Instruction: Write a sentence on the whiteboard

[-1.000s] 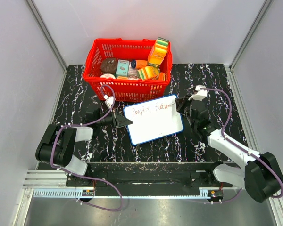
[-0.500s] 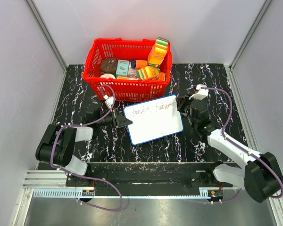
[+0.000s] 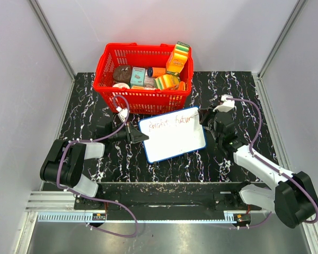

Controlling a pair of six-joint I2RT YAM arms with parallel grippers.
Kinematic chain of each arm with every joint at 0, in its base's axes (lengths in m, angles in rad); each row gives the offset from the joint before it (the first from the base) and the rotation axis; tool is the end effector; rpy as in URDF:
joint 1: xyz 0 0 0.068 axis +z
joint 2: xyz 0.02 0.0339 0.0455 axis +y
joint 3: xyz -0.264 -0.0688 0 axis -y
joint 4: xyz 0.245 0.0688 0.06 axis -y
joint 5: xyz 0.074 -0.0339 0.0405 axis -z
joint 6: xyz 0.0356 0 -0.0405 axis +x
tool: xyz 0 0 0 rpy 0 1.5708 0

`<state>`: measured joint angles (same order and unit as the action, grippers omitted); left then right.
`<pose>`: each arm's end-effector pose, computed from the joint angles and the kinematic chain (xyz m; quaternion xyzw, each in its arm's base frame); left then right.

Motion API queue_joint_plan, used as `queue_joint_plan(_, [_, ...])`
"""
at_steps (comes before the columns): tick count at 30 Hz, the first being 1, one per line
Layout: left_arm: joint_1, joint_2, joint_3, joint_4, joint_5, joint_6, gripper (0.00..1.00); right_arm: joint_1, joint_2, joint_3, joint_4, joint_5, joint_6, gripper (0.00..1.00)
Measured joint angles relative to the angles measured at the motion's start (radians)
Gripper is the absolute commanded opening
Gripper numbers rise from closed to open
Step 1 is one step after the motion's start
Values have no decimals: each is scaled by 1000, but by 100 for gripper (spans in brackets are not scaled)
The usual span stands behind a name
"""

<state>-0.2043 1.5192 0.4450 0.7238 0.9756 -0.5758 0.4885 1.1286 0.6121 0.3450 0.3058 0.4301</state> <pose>0.2526 -0.0824 0.1581 0.1302 0.7611 -0.5477 0.3221 0.2311 0.1107 0.2649 0.0760 0.7587 0.1777 0.6221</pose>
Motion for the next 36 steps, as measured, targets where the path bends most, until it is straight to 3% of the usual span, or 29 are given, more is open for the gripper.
queue_joint_plan(21, [0,0,0,0,0,1,0,-1,-90,-11,-29,0,-6,0])
queue_joint_plan(36, [0,0,0,0,0,2,0,-3,-50,-11,-30,-3,-9,0])
